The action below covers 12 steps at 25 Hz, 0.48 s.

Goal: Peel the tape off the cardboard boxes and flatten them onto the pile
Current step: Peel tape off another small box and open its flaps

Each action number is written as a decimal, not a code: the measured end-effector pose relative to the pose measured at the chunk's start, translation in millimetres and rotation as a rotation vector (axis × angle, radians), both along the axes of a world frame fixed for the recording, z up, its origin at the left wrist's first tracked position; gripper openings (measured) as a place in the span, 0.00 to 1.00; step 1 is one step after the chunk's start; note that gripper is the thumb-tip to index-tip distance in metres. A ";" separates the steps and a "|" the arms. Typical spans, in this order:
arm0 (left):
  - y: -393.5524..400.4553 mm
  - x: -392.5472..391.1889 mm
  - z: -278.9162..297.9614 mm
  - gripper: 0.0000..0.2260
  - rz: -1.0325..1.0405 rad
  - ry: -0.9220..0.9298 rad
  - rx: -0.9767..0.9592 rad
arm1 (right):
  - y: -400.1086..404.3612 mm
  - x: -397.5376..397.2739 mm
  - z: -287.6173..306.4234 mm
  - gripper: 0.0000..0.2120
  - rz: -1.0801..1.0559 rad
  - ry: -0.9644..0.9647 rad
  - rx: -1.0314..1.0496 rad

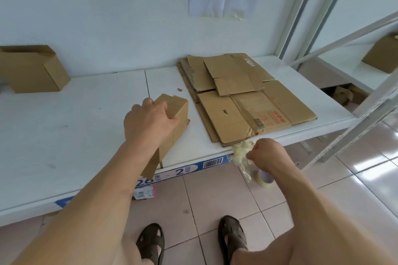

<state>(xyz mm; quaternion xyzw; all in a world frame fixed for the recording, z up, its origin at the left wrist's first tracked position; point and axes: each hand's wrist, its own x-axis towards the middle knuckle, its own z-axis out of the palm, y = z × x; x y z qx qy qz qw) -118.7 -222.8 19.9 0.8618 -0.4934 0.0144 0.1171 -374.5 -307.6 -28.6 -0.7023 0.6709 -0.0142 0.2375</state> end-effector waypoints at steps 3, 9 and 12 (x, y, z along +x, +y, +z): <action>-5.6 0.3 -1.3 0.20 0.012 0.011 0.037 | -2.9 19.1 -12.8 0.05 -0.038 -0.202 -0.024; -10.8 2.5 -2.8 0.25 -0.004 0.026 0.111 | -5.5 33.3 -6.8 0.13 0.175 -0.036 0.036; -7.2 5.6 -0.8 0.24 -0.028 0.064 0.114 | 7.6 29.8 2.4 0.20 0.278 0.086 0.020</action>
